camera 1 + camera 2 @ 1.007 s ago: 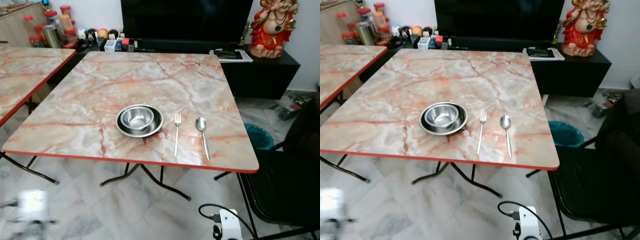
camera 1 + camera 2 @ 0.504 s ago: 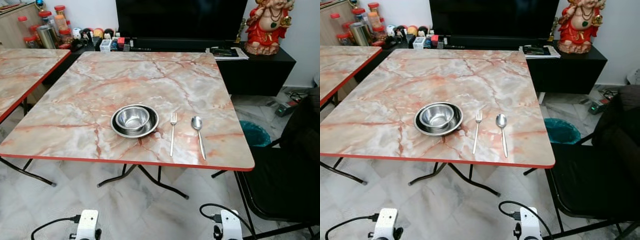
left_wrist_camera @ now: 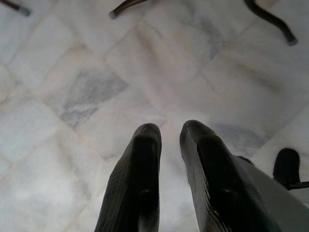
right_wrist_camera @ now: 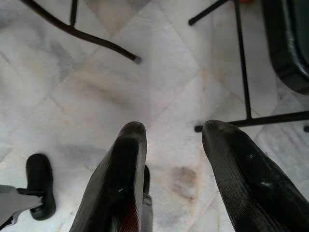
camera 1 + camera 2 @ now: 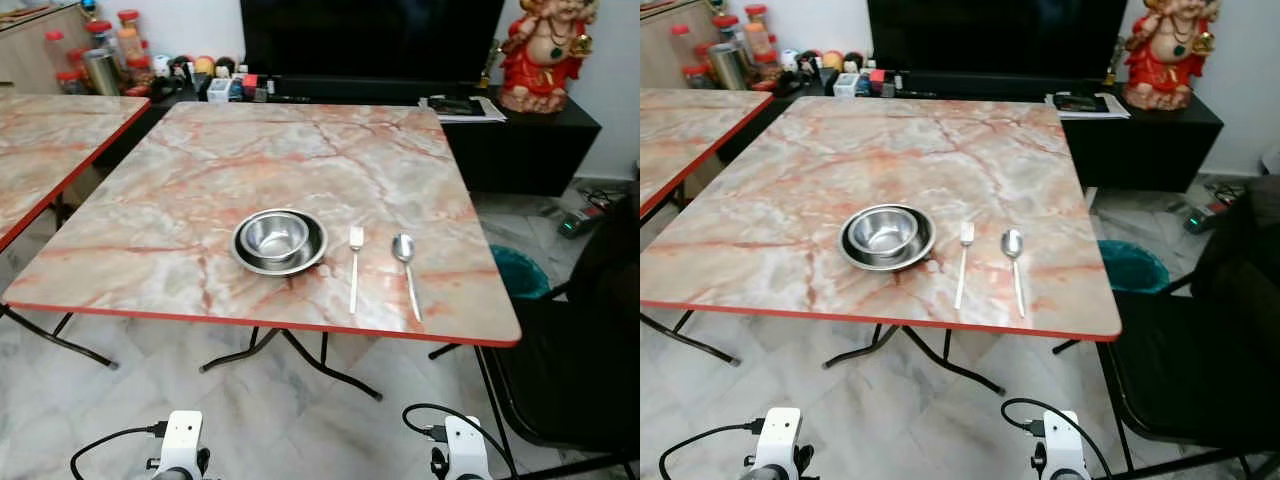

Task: Setting the table

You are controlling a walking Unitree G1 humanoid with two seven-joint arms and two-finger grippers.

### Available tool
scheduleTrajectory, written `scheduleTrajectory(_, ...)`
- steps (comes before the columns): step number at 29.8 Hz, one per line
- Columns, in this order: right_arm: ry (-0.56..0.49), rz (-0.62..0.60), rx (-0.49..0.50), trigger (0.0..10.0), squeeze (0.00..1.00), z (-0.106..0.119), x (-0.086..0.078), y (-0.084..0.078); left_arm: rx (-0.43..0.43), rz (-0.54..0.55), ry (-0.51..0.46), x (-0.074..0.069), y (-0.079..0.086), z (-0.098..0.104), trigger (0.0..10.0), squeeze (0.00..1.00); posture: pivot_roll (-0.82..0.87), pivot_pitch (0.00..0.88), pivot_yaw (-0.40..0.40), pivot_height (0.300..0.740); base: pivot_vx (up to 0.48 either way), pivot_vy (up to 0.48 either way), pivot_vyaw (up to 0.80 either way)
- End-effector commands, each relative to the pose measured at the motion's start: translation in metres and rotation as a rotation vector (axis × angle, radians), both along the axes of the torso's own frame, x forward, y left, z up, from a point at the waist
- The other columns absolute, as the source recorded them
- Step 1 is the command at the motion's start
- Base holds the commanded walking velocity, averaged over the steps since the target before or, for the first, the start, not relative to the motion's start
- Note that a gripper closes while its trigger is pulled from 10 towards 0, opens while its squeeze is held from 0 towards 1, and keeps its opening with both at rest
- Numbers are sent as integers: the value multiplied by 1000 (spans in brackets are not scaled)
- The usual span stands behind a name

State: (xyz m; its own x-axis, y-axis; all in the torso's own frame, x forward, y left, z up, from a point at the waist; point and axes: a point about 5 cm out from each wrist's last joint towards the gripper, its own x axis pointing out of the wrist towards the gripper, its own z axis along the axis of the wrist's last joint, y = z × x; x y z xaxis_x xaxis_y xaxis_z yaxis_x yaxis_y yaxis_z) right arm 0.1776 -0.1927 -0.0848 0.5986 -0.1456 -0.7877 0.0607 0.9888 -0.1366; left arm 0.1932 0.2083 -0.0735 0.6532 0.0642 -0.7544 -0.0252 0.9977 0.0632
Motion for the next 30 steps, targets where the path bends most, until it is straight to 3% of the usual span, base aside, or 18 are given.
scheduleTrajectory(1,-1,-4,10,10000,0,0,2,3,14,12,20,-3,4,-1,10000,0,12,0,5,740,0,442,0)
scheduleTrajectory(14,12,-49,37,10000,0,-3,-4,7,31,33,28,-8,16,-1,10000,0,45,0,25,740,0,448,-140)
scheduleTrajectory(30,-6,-29,30,10000,0,0,2,7,34,29,24,-6,13,-1,10000,0,26,0,38,740,0,480,-72)
